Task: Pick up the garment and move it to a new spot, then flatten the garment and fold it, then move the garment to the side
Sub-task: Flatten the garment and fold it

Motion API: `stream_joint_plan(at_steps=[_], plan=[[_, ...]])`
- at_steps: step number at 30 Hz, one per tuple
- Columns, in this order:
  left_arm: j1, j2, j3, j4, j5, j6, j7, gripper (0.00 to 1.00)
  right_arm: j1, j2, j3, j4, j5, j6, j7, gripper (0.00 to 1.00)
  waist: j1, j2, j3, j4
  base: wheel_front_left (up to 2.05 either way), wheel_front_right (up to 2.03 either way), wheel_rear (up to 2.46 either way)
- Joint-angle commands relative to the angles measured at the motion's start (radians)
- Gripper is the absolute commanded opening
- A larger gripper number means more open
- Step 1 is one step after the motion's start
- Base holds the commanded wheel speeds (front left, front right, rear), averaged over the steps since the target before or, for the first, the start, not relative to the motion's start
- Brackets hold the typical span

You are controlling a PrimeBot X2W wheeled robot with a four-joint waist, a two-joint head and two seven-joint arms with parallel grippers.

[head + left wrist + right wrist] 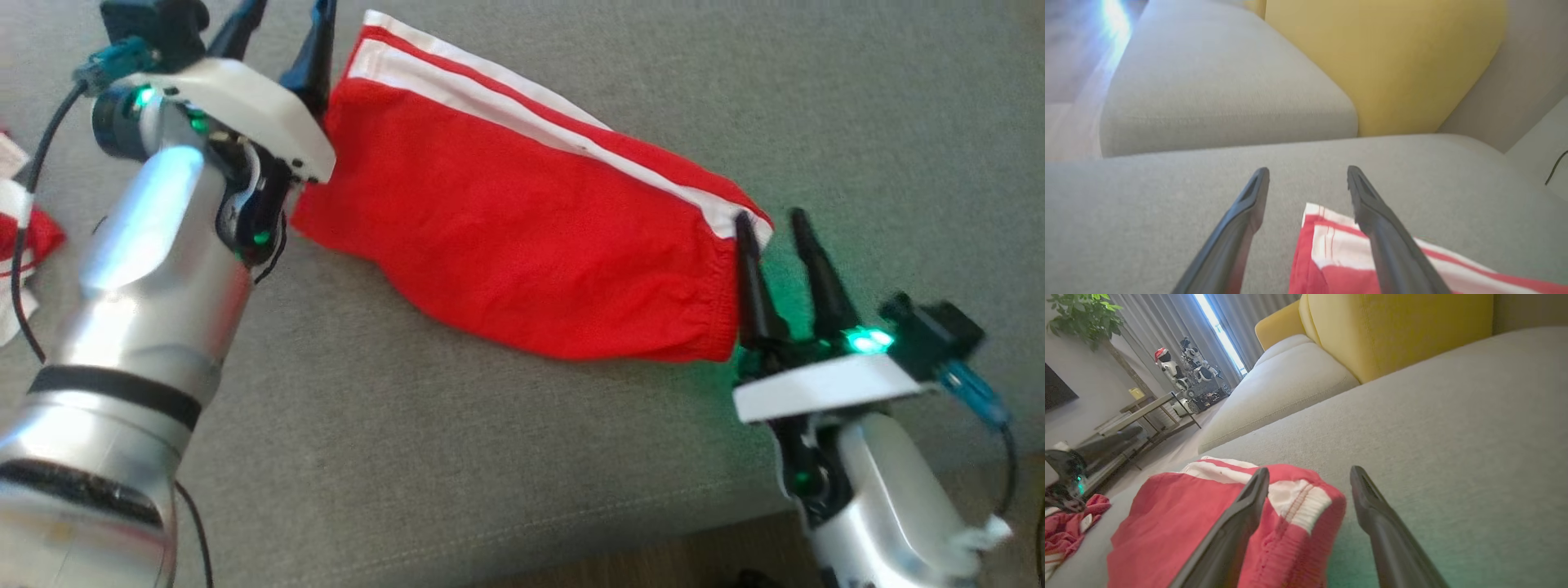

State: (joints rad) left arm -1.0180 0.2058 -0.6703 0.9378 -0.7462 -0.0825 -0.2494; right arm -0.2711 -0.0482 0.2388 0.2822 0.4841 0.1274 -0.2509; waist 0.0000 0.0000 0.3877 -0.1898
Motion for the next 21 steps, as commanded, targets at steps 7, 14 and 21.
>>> stream_joint_plan(at_steps=[7,14,21], plan=[[0.21,0.041,0.231,-0.359,0.148,0.118,-0.012,1.0,0.098,-0.002,-0.113,-0.146,-0.185,0.003,-0.011,1.0,0.0,0.0,-0.068,0.065,0.0,0.0,0.0],[0.417,0.052,0.341,-0.57,0.285,0.197,-0.012,1.0,0.118,-0.002,-0.175,-0.206,-0.297,0.003,-0.01,1.0,0.0,0.0,-0.112,0.095,0.0,0.0,0.0],[0.585,0.051,0.385,-0.694,0.367,0.234,-0.012,1.0,0.132,-0.002,-0.195,-0.208,-0.335,0.003,0.0,1.0,0.0,0.0,-0.149,0.111,0.0,0.0,0.0]])
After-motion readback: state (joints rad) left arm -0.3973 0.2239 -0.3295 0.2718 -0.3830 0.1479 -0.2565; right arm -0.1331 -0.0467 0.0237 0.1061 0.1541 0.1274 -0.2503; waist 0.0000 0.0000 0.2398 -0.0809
